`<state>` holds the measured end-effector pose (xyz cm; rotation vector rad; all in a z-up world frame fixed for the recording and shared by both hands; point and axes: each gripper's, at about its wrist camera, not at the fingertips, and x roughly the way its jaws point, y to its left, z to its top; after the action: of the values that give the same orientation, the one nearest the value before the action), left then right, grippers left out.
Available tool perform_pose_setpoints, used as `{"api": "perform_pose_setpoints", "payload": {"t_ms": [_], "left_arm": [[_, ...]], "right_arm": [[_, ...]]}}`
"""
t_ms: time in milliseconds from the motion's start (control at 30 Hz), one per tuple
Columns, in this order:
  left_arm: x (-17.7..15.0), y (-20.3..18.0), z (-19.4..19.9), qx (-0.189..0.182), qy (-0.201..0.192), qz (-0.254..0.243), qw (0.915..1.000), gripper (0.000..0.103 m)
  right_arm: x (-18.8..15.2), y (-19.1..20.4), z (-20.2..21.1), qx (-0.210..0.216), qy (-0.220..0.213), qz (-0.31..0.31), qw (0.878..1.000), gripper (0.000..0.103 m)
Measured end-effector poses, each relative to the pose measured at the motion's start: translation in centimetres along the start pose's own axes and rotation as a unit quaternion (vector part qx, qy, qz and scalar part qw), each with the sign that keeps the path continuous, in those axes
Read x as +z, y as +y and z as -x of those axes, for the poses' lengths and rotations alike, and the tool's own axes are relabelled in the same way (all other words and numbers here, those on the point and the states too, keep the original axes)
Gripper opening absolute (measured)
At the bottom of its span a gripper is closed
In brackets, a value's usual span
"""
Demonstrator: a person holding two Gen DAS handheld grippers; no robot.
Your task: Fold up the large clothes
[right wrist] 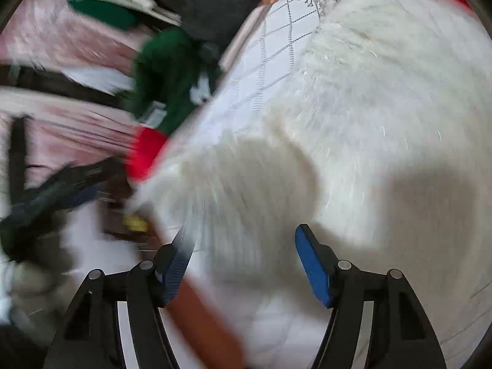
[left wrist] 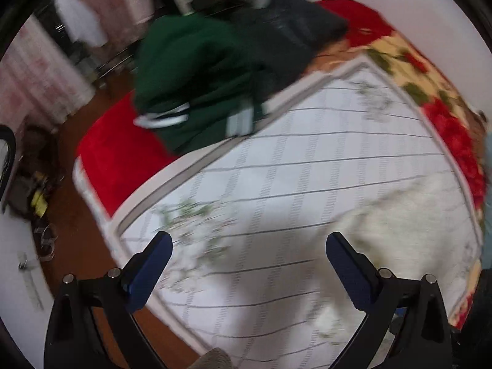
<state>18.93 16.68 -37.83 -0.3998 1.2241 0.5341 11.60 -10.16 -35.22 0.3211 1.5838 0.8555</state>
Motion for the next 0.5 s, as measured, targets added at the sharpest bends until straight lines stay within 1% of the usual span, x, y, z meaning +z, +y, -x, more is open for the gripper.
{"api": "perform_pose_setpoints", "payload": {"t_ms": [33, 133, 167, 200, 267, 300, 333, 367, 433, 467, 500], "left_arm": [[0.4, -1.6, 0.2, -0.015, -0.005, -0.015, 0.9998, 0.103], [1.0, -5.5, -0.8, -0.034, -0.004, -0.058, 0.9977, 0.103], [0.9, -7.1, -1.7, -0.032, -0.006, -0.077, 0.9965, 0.103], [0.8, -8.0, -2.4, -0.025, -0.004, -0.089, 0.9957, 0.103], [-0.2, -10.1, -5.5, -0.014, 0.019, -0.125, 0.9919, 0.103], [-0.8, -10.7, -7.0, 0.0, 0.036, -0.138, 0.9898, 0.103], [-1.7, -10.9, -8.7, 0.018, 0.064, -0.148, 0.9867, 0.103], [-2.3, -10.7, -9.2, 0.017, 0.077, -0.149, 0.9858, 0.103], [-3.6, -9.3, -8.3, 0.022, 0.069, -0.141, 0.9874, 0.103], [-4.3, -8.3, -7.5, 0.034, 0.066, -0.138, 0.9876, 0.103], [-4.7, -7.7, -7.0, 0.041, 0.065, -0.133, 0.9882, 0.103]], "right_arm": [[-0.1, -0.9, 1.6, -0.005, -0.01, -0.014, 1.0, 0.069], [-0.5, -4.3, 6.0, -0.049, -0.039, -0.068, 0.996, 0.069], [-0.6, -5.9, 7.2, -0.069, -0.05, -0.085, 0.993, 0.069], [-0.6, -7.0, 7.9, -0.078, -0.06, -0.096, 0.991, 0.069], [0.0, -9.3, 8.6, -0.1, -0.071, -0.122, 0.985, 0.067], [0.7, -10.2, 8.6, -0.104, -0.073, -0.132, 0.983, 0.061], [1.2, -10.8, 8.4, -0.106, -0.072, -0.142, 0.982, 0.057], [1.6, -11.6, 8.1, -0.111, -0.069, -0.16, 0.978, 0.057], [2.2, -12.2, 8.3, -0.106, -0.073, -0.181, 0.975, 0.057], [2.5, -12.1, 8.0, -0.101, -0.074, -0.184, 0.975, 0.057], [2.1, -11.7, 7.9, -0.091, -0.072, -0.185, 0.976, 0.057]]}}
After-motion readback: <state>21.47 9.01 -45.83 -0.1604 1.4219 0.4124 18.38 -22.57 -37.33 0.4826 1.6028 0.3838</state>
